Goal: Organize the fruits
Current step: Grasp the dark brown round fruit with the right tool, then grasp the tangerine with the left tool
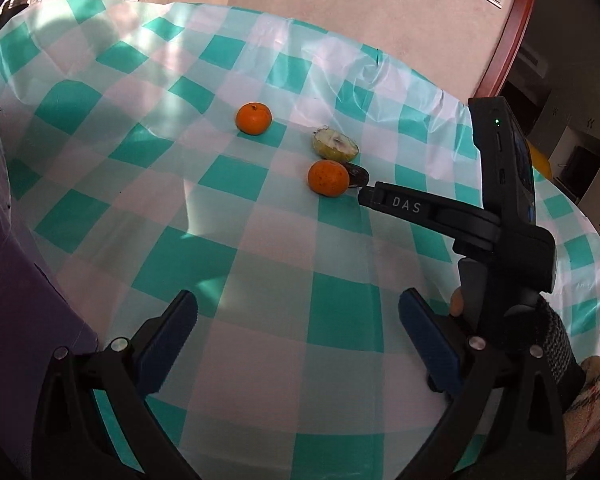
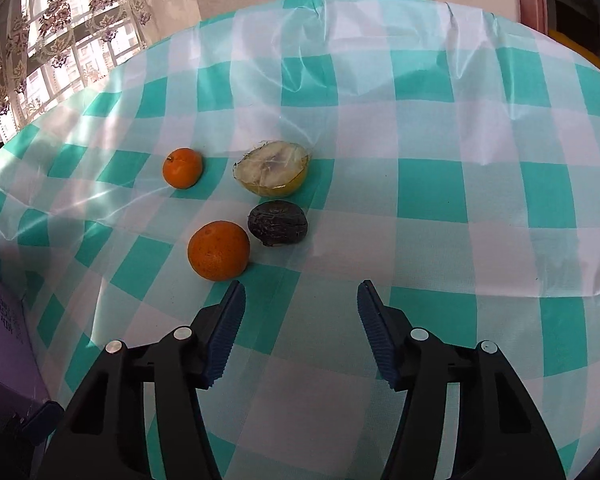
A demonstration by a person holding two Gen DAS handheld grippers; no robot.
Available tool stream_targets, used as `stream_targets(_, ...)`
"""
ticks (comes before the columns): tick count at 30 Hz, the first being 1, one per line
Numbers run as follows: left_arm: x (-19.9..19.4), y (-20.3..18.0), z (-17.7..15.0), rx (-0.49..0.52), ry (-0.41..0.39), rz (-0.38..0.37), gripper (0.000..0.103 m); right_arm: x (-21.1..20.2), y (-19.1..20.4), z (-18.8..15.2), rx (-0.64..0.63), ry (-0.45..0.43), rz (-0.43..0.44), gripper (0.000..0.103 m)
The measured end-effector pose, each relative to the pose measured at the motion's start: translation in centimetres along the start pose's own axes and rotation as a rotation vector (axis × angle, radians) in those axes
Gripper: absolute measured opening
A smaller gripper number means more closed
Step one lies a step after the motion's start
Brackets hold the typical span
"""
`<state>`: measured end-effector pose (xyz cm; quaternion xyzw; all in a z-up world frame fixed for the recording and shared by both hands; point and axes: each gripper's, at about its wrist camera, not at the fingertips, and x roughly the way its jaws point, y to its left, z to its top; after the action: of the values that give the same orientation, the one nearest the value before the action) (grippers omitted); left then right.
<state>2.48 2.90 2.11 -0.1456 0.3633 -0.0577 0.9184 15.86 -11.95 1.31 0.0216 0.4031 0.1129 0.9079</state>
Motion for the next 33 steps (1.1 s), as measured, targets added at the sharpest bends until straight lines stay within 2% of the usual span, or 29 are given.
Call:
stream_targets(6,2.4,-0.5,1.3,0.005,0.048,-0.014,0.101,2.1,-0.1,2.1,-0.002,0.014,0.022,0.055)
stream_targets(11,4.0,-0.7,2.6,-0.012,0.055,-0.004,0.101,3.4,0.6,2.9,-0.038,0.058,0.034,0.053)
stream_targets(14,5.4,-0.8,3.8,-0.034,0.061,0.017,0.101,3.6,1.1,3.0,-0.058,0.057,0.027,0.046)
stream_targets(15,5.9,-0.8,4.1,-0.041,0.066,0.024,0.101,3.7,1.0,3.1,-0.053,0.056,0.031,0.040)
stream_targets(18,7.3,-1.0,5.3,-0.044,0.073,0.042,0.101,3.3,-0.2,3.0,0.006,0.037,0.064,0.039)
stream_targets(22,9.1,-1.6,6.8,-0.025,0.078,0.066,0.101,2.2,-4.8,2.5,0.239,-0.030,0.143,0.038)
stream_targets(24,10.1,-1.7,7.7,-0.027,0.078,0.080,0.101,1.7,-6.0,2.4,0.298,-0.059,0.147,0.038)
stream_targets(29,12.5,-1.8,9.7,-0.041,0.085,0.136,0.098,1.5,-6.0,2.5,0.300,-0.067,0.143,0.039)
stream_targets(33,13.7,-2.3,10.6,-0.015,0.097,0.144,0.093,1.8,-6.9,2.6,0.355,-0.069,0.153,0.039)
